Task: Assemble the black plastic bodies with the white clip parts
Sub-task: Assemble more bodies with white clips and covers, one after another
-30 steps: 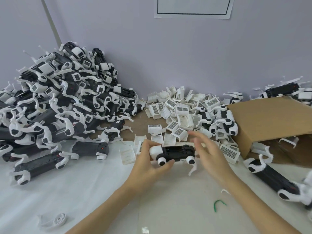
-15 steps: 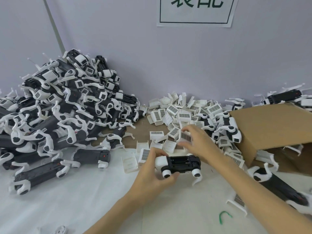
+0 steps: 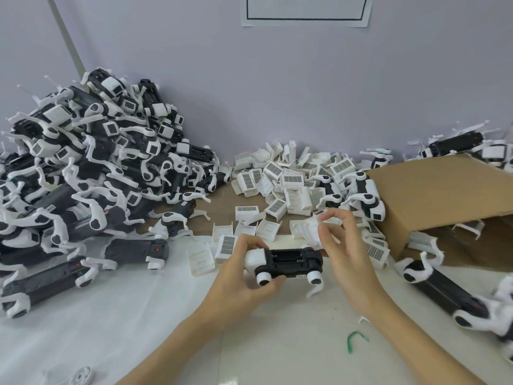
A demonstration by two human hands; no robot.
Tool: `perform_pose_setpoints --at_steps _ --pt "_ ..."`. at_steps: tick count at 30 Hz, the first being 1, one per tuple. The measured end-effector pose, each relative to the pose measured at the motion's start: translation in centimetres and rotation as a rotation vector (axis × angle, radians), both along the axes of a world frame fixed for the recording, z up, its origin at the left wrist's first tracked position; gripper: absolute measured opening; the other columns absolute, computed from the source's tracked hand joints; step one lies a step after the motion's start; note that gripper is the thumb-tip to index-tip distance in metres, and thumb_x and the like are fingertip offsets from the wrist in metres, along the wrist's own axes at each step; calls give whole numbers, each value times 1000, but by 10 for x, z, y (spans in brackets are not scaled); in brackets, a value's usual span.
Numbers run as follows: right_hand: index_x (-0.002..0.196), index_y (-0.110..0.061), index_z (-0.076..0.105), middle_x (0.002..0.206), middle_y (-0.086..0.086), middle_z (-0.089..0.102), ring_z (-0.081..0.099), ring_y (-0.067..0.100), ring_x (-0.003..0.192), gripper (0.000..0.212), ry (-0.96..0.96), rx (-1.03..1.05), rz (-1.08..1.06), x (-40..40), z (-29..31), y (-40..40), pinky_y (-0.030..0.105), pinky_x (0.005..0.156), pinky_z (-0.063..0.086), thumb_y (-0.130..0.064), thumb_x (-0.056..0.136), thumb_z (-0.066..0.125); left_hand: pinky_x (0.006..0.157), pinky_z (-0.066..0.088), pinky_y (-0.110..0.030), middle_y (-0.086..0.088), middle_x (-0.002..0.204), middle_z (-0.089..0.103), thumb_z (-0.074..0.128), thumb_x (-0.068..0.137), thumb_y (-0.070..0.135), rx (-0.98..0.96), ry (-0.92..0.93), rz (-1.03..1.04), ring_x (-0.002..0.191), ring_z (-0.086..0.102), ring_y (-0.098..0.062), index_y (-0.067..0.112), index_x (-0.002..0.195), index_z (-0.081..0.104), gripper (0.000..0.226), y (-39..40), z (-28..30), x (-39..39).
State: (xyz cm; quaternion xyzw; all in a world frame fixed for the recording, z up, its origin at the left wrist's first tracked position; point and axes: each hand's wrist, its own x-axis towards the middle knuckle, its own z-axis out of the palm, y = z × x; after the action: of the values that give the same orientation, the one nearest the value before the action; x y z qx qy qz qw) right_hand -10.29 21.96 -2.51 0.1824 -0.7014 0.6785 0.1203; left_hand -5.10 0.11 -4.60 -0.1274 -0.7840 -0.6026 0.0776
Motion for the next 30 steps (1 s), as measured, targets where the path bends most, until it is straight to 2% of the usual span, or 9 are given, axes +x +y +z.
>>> perform_pose_setpoints --at_steps 2,7,11,15,19,23,25,27,30 --pt "115 -28 59 116 -10 66 63 8 109 11 70 62 -3 5 3 -1 16 86 50 -22 107 55 77 58 -46 5 102 66 83 88 25 -13 -6 3 85 64 -19 28 121 49 48 -1 1 0" --pt "129 -27 59 132 -12 62 57 19 129 25 263 349 -14 21 2 -7 23 105 42 -16 107 54 78 59 -41 7 104 67 85 89 26 -19 -13 12 93 67 -27 29 122 49 49 -2 1 1" --pt "135 -40 55 135 -25 58 48 9 127 38 315 562 1 34 -2 -12 18 93 48 -21 102 59 82 59 -45 9 100 67 85 88 27 -10 17 5 89 66 -15 24 122 50 49 -2 2 1" --pt "126 -25 61 135 -25 57 43 -9 129 34 452 625 -10 38 -1 -15 44 92 52 -6 99 64 79 59 -46 4 98 66 87 87 25 30 8 -11 84 64 -13 23 119 50 49 0 3 1" --pt "115 -22 62 132 -21 59 44 -9 128 24 468 643 -19 38 -1 -16 43 98 45 -10 95 63 76 57 -28 7 104 67 90 85 28 36 2 -30 85 66 -11 27 122 51 54 0 3 1" --pt "114 -28 64 132 -20 60 49 3 134 16 344 542 47 34 2 -13 39 104 42 -22 102 56 75 62 -39 7 104 65 83 91 39 19 -3 -57 88 67 -14 29 125 54 47 -1 5 3" --pt "122 -29 64 131 -16 62 53 11 134 21 271 428 58 30 5 -10 27 107 40 -30 104 52 75 61 -34 8 104 66 78 95 39 -12 33 -63 92 66 -10 30 126 54 40 -2 6 5" --pt "130 -35 61 127 -19 63 57 5 127 29 132 374 58 27 6 -6 18 101 41 -41 102 54 86 53 -23 11 111 66 77 97 37 -111 159 -23 104 65 -12 29 128 55 39 -2 4 6" --pt "127 -36 62 110 -9 66 65 10 102 32 -69 377 186 22 4 -2 35 88 51 -49 98 60 103 47 -22 10 136 58 77 97 27 -315 435 24 129 59 -15 21 135 57 43 1 2 3"
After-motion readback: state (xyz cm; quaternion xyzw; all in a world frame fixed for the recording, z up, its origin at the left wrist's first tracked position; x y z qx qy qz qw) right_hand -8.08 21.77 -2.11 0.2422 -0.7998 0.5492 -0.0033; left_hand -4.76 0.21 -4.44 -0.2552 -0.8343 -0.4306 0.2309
